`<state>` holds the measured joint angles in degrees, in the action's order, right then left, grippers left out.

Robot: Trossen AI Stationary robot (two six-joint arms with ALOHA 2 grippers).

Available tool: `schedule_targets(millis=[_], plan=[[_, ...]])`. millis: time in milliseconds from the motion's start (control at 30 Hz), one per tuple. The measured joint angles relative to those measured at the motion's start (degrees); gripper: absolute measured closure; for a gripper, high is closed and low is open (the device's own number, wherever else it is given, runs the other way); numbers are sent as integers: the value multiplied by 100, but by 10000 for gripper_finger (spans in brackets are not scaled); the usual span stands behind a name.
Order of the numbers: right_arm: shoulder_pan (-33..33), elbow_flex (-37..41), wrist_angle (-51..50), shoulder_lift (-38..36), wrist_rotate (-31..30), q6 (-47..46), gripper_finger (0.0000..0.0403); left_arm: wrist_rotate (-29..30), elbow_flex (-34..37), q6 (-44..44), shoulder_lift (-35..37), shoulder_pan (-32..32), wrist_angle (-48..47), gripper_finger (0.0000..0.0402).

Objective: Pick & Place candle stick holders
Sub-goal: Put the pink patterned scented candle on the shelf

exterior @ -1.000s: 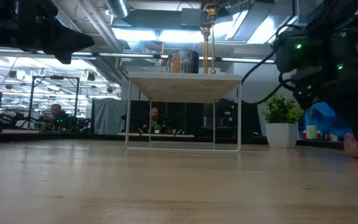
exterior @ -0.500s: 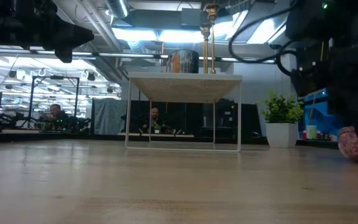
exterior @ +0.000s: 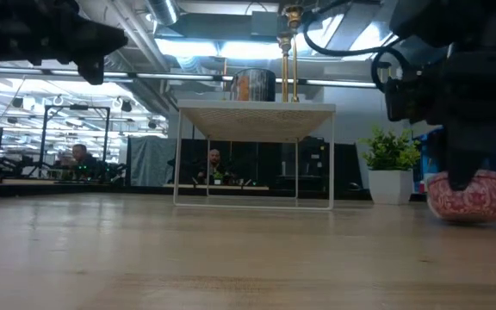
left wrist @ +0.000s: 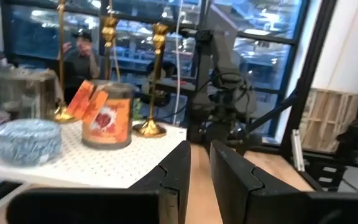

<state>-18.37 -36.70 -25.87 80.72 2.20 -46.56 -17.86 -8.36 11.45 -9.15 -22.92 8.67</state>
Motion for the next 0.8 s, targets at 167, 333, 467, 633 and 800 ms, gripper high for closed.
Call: schedule_targets(millis=[167,333,467,633,800], plan=[[3,5,567,200,-58,408,105,-133,0,-135,0,0,276,343],[140,21,770,224,25,447,105,68,0,-679,-23,-2,333,339],[188,24,769,224,63,395,104,-92,0,-714,-120,0,341,312],[192,37,952,236,-67,485,104,-146,0,-642,-414,61,383,251],[195,43,1201,248,-246,659,104,-88,-2,-895,-820,442,748,195]])
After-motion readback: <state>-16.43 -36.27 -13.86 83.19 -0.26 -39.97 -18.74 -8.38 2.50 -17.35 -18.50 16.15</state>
